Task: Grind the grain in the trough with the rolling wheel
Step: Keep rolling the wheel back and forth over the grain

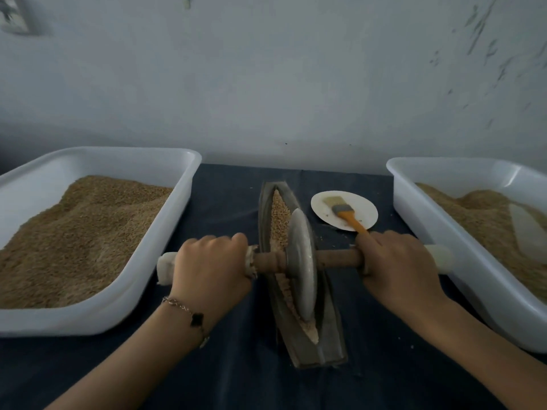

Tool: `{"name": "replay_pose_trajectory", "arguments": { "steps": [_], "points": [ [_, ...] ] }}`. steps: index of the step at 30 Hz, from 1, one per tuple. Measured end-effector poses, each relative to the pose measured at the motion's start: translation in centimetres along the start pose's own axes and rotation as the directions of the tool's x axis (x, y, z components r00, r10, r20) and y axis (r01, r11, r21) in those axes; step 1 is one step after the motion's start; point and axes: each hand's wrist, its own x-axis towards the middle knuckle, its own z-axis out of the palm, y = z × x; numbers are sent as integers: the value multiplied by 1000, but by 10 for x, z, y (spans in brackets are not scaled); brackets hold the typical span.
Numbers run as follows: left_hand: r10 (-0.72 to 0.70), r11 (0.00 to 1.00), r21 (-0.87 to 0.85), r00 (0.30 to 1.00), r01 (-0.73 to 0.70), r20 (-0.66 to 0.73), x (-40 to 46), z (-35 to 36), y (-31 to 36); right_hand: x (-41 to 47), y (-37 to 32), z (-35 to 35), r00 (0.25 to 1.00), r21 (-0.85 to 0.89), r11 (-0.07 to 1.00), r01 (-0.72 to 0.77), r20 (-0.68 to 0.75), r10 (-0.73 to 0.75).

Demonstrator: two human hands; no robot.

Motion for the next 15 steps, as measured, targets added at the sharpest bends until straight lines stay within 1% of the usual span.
{"name": "replay_pose_trajectory", "arguments": {
  "steps": [2, 4, 6, 8, 10, 13, 15],
  "points": [
    [-19, 1000, 8, 999, 19, 38, 9, 10, -1, 8, 1, 7, 1000, -5, 1000, -7, 1, 7],
    [-45, 999, -6, 998, 45, 46, 23, 21, -4, 21, 1, 16, 999, -1, 1000, -16, -32, 16],
    [-80, 994, -63, 994, 85, 74, 40, 32, -9, 42, 3, 25, 998, -23, 1000, 0, -65, -1],
    [-107, 982, -142, 985, 126, 133, 55, 42, -16, 66, 4, 34, 998, -58, 998, 9, -58, -12],
    [-124, 970, -185, 978, 155, 170, 71, 49, -23, 88, 5, 43, 999, -81, 997, 17, -47, -21],
    [-153, 969, -166, 971, 183, 182, 99, 54, -30, 112, 11, 58, 999, -87, 996, 19, -29, -22],
    [-169, 974, -126, 975, 187, 143, 112, 56, -30, 122, 16, 64, 1000, -80, 997, 5, -21, -6]
  ]
}}
